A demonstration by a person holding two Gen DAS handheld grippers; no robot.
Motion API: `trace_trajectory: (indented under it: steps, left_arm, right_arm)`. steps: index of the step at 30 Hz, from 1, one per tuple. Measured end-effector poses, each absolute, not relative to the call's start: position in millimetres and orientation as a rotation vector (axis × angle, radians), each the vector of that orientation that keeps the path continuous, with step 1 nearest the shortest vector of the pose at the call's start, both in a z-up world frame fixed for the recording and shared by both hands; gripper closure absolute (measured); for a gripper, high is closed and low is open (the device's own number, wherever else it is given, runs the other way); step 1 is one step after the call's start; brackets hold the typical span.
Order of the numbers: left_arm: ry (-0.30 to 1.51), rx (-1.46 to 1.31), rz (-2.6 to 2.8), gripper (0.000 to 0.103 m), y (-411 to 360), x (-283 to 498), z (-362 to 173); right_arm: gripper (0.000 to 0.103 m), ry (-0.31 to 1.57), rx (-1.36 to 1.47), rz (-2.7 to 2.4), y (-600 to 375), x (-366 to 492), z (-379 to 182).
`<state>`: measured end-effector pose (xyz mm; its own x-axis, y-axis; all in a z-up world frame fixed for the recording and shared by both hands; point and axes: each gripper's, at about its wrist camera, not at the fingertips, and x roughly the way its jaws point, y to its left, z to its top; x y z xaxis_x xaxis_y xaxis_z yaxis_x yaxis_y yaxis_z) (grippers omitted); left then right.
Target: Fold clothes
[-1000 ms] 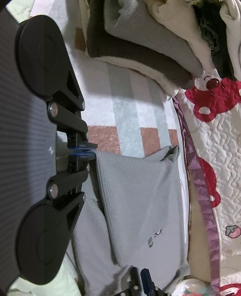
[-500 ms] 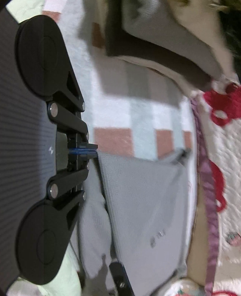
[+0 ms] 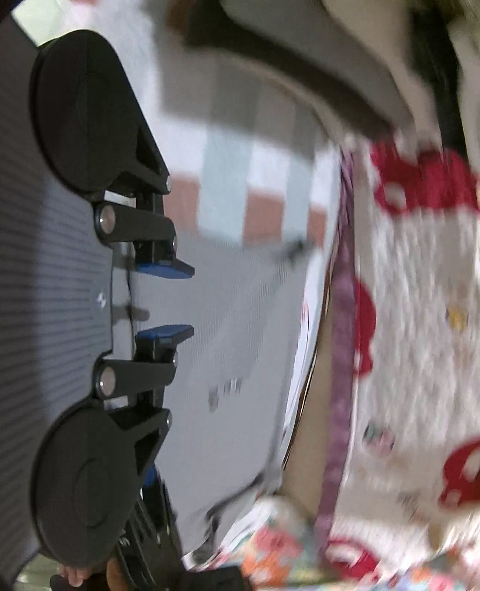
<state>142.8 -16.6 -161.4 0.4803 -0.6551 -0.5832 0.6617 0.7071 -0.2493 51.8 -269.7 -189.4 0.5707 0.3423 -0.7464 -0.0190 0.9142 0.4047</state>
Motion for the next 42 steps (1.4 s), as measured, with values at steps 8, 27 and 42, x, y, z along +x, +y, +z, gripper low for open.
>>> trace_trajectory:
  steps: [8, 27, 42]
  left_arm:
    - [0.811, 0.251, -0.697, 0.061, -65.1, 136.8, -189.2]
    - [0.796, 0.159, -0.858, 0.056, -159.6, 86.7, -144.3]
    - [0.772, 0.384, -0.908, 0.052, -258.3, 60.3, -144.9]
  right_arm:
    - [0.041, 0.957, 0.338, 0.307, -263.7, 38.8, -187.5]
    - [0.04, 0.808, -0.185, -0.293, -400.7, -68.3, -125.7]
    - [0.046, 0.895, -0.538, -0.183, -459.3, -39.7, -173.9]
